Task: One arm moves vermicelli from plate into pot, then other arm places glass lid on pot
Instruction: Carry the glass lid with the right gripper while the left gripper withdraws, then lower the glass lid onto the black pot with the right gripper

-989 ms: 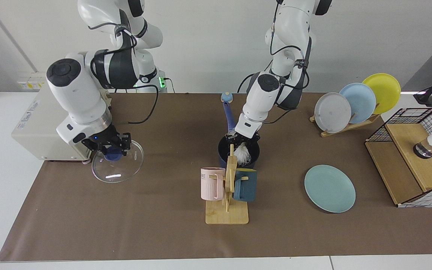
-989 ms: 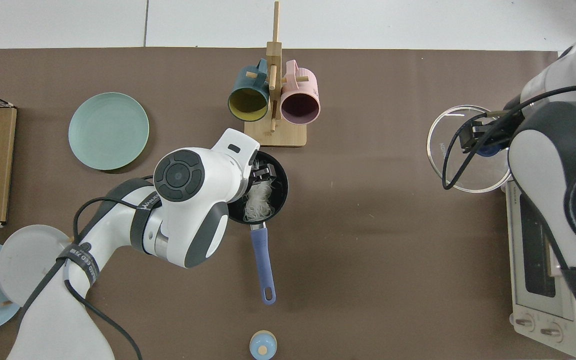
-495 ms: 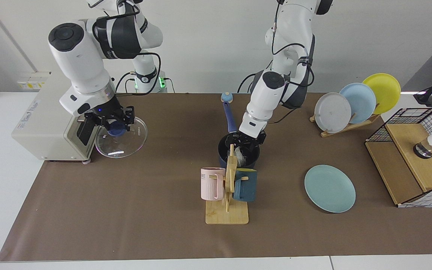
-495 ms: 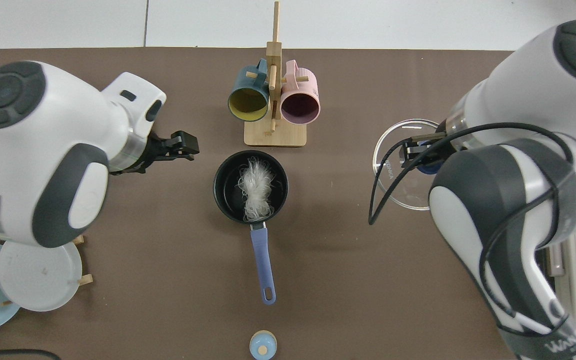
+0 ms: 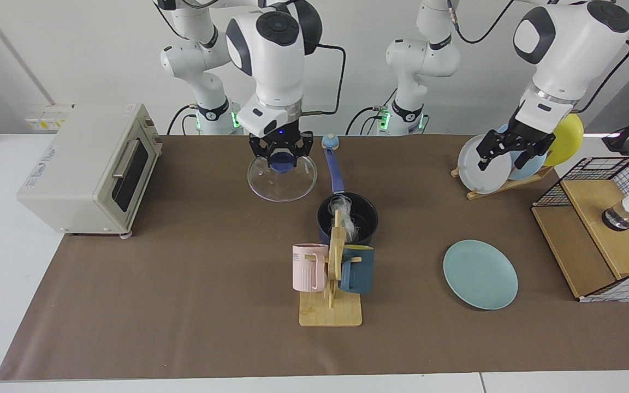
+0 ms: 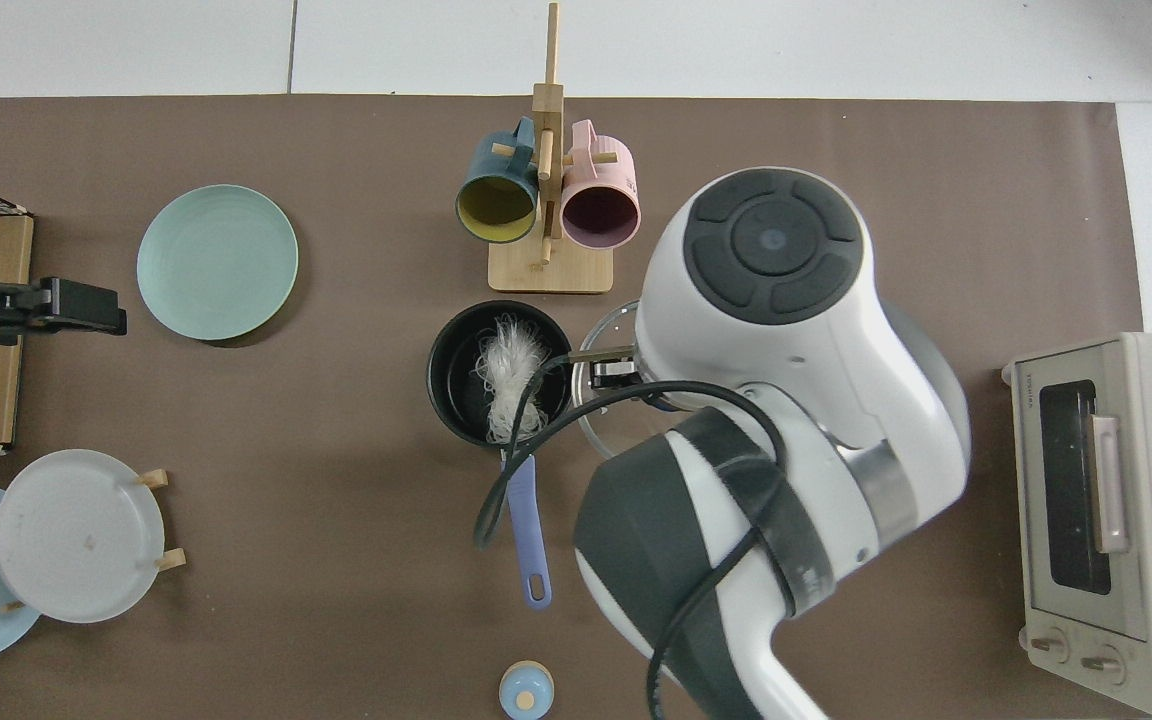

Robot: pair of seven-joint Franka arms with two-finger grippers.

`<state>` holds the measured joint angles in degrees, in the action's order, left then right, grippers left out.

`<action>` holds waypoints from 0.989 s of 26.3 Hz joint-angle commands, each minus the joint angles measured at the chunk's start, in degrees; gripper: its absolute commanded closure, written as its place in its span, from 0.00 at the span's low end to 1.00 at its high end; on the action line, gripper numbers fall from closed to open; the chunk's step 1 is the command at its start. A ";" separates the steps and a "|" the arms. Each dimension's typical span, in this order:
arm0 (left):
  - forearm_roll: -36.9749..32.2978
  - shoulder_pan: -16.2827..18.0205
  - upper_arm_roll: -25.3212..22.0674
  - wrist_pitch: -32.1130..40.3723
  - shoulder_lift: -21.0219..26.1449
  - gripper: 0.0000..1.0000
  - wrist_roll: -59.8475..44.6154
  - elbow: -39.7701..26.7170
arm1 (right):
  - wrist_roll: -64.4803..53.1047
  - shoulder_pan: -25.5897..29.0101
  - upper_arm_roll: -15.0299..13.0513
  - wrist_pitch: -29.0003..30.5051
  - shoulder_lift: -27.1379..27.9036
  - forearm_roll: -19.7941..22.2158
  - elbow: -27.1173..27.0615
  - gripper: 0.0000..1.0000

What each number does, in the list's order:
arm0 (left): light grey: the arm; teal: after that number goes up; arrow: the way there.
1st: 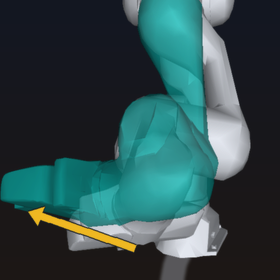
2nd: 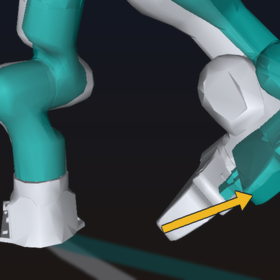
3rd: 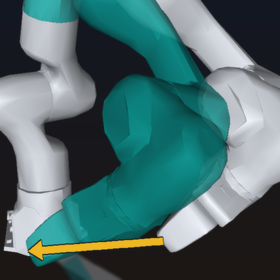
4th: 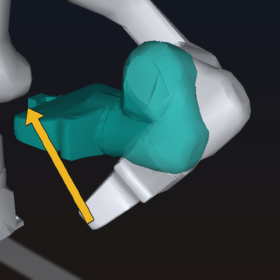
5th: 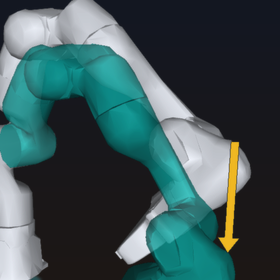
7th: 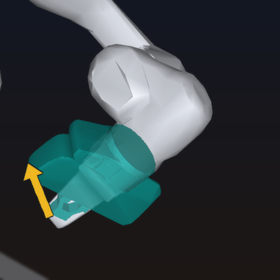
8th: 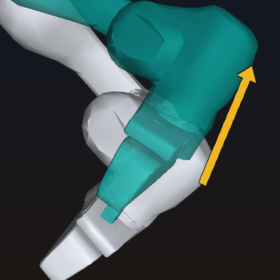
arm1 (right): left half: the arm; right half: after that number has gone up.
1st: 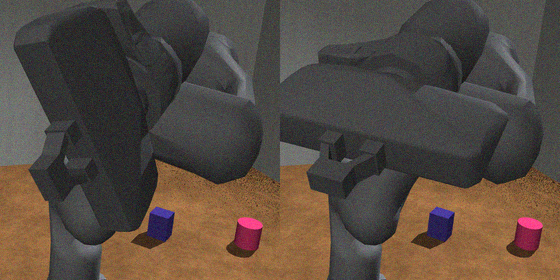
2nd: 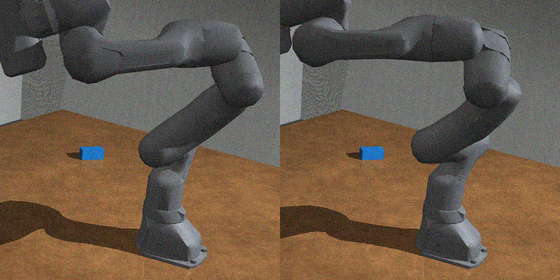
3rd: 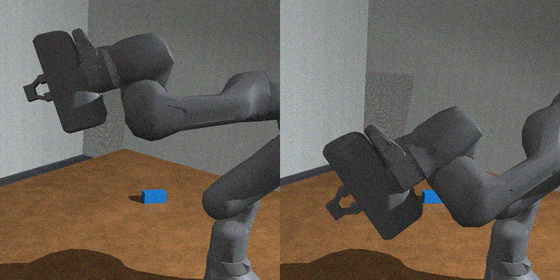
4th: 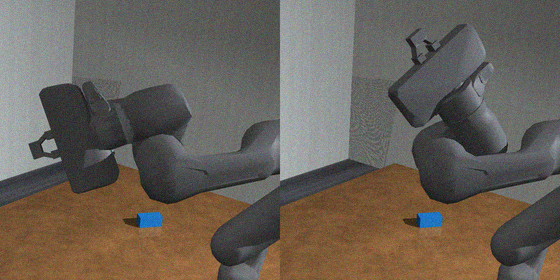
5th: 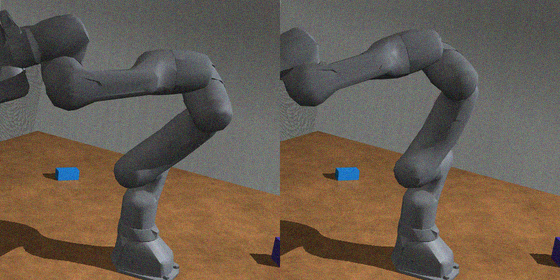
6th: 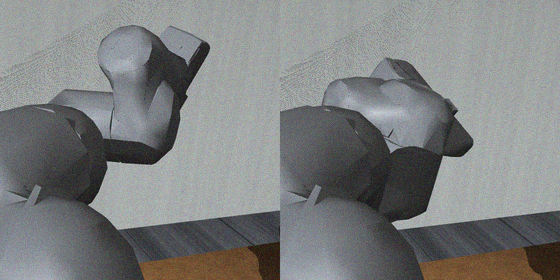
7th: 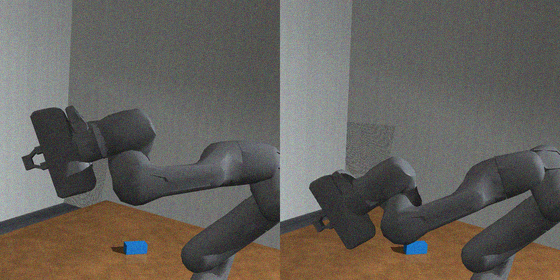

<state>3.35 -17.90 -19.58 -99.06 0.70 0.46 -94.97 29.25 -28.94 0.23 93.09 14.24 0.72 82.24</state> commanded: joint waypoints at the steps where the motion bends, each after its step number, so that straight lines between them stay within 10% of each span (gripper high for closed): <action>1: -1.85 0.24 -0.81 0.63 -0.96 0.00 3.41 -1.10 | 6.77 -4.71 -0.75 -2.12 10.26 0.51 -11.39 1.00; 14: -2.73 17.71 16.14 -0.78 -0.35 0.00 2.01 -0.92 | 12.14 -8.86 -0.93 2.70 24.43 0.60 -22.65 1.00; 26: -2.82 19.75 18.09 0.10 -0.52 0.00 0.59 -1.01 | 10.39 -9.65 -0.75 5.34 27.16 0.51 -24.76 1.00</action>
<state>1.45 -0.10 -2.76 -99.08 0.78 0.14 -95.13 40.86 -38.69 -0.65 98.24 39.47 1.15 60.97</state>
